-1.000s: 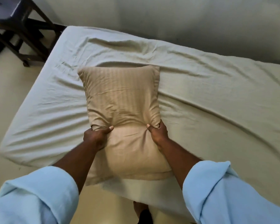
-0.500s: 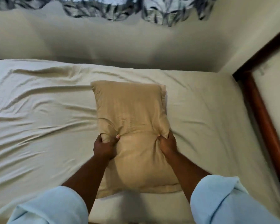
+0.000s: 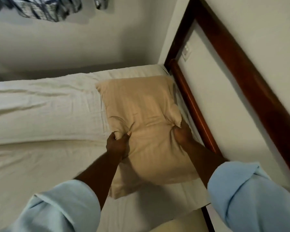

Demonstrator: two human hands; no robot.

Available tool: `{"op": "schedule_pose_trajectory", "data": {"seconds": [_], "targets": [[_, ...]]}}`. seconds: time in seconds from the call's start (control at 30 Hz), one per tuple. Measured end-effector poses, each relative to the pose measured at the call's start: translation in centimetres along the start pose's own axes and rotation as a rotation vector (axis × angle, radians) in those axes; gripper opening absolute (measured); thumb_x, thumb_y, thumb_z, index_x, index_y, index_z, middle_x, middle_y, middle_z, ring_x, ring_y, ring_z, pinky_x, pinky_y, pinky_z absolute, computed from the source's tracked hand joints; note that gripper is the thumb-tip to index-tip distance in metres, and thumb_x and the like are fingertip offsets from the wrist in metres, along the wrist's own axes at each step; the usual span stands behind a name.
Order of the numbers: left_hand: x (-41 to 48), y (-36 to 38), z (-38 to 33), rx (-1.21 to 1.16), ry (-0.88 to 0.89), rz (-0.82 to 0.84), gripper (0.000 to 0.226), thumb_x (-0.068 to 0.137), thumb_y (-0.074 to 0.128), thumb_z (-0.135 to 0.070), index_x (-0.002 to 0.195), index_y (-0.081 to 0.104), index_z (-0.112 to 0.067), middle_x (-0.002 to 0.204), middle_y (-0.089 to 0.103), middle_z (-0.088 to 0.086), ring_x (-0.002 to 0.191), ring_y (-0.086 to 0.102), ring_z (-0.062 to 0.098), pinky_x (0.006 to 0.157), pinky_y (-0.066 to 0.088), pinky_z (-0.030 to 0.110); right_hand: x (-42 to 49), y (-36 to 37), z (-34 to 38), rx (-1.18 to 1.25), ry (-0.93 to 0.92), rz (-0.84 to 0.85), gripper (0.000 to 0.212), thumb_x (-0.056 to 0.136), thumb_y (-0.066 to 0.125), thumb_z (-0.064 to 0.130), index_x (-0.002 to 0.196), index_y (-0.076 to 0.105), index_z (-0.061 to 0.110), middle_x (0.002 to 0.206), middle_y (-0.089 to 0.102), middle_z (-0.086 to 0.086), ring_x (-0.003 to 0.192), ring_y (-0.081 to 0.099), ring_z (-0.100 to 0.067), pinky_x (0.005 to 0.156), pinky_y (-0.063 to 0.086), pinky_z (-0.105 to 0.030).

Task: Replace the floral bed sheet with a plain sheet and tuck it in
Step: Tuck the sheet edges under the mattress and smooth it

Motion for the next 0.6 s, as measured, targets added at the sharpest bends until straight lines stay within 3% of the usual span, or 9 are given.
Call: {"op": "schedule_pose_trajectory", "data": {"seconds": [0.07,0.17,0.27,0.33,0.43,0.6], "targets": [[-0.1,1.9,-1.2,0.015,-0.003,0.017,0.103,0.045,0.085,-0.076,0.131,0.060,-0.024,0.127,0.066,-0.001,0.114,0.062,0.025,0.101,0.052,0.045,1.4,-1.6,1.3,-0.064,-0.026,0.018,0.059,0.096,0.045,0.041,0.152,0.043,0.023,0.150,0.052,-0.005,0.137,0.049,-0.028,0.117,0.038,-0.047],[0.9,7.1,-1.3,0.096,-0.015,0.137,0.092,0.056,0.092,-0.060,0.128,0.053,-0.017,0.123,0.063,0.001,0.110,0.061,0.026,0.097,0.054,0.045,5.2,-4.7,-0.5,-0.220,0.104,-0.043,0.046,0.098,0.049,0.033,0.142,0.051,0.022,0.138,0.059,-0.011,0.124,0.057,-0.033,0.105,0.047,-0.047],[1.0,10.9,-0.7,0.333,-0.028,0.208,0.123,0.033,0.093,-0.070,0.130,0.034,-0.022,0.133,0.056,0.019,0.116,0.061,0.040,0.092,0.056,0.056,6.6,-4.3,-3.0,-0.376,0.172,-0.055,0.077,0.092,0.051,0.058,0.159,0.023,0.031,0.161,0.033,-0.013,0.144,0.036,-0.037,0.116,0.035,-0.057],[0.4,12.6,-0.3,0.532,0.045,0.239,0.133,0.046,0.093,-0.061,0.148,0.013,-0.031,0.147,0.039,0.018,0.131,0.047,0.040,0.106,0.048,0.052,6.1,-2.5,-2.8,-0.485,0.032,-0.092,0.090,0.089,0.051,0.069,0.160,0.008,0.034,0.166,0.019,-0.011,0.150,0.026,-0.038,0.115,0.030,-0.061],[0.7,13.7,0.9,0.697,0.079,0.265,0.141,0.057,0.089,-0.061,0.155,-0.010,-0.043,0.155,0.021,0.019,0.141,0.034,0.041,0.114,0.039,0.049,4.6,2.8,-3.3,-0.636,-0.181,0.001,0.089,0.084,0.036,0.086,0.157,0.004,0.047,0.168,0.017,-0.005,0.151,0.021,-0.036,0.112,0.026,-0.065],[4.6,13.8,3.1,0.863,0.085,0.282,0.142,0.057,0.083,-0.071,0.153,-0.019,-0.046,0.158,0.018,0.021,0.143,0.034,0.042,0.115,0.037,0.048,6.8,7.6,-6.5,-0.635,-0.110,0.069,0.088,0.083,0.028,0.089,0.154,-0.011,0.053,0.171,0.000,-0.003,0.156,-0.002,-0.034,0.117,-0.001,-0.067]]}}
Point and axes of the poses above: each hand's wrist, its own x-axis towards the middle knuckle, its own y-axis out of the palm, z = x × y, the point moved 10 cm from there along x, towards the middle knuckle
